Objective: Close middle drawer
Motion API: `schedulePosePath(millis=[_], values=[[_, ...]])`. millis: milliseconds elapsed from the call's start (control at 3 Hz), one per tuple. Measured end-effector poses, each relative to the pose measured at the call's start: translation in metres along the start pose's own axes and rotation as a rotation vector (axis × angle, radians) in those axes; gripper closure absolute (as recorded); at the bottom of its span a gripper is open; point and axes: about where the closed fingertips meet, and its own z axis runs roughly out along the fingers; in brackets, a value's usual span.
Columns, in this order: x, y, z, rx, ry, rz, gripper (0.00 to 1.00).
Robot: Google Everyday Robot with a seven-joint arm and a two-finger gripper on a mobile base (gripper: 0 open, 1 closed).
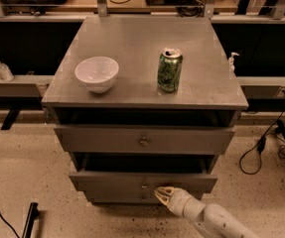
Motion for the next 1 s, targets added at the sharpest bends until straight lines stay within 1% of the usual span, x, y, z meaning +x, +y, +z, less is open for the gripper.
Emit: schedulePosePath(millis=[667,1000], values=[[0.0148,-0.0078,0.0160,0.009,0.028,0.014,1.00],[0.0147,-0.0075,0.0159,0.009,0.028,0.015,1.00]])
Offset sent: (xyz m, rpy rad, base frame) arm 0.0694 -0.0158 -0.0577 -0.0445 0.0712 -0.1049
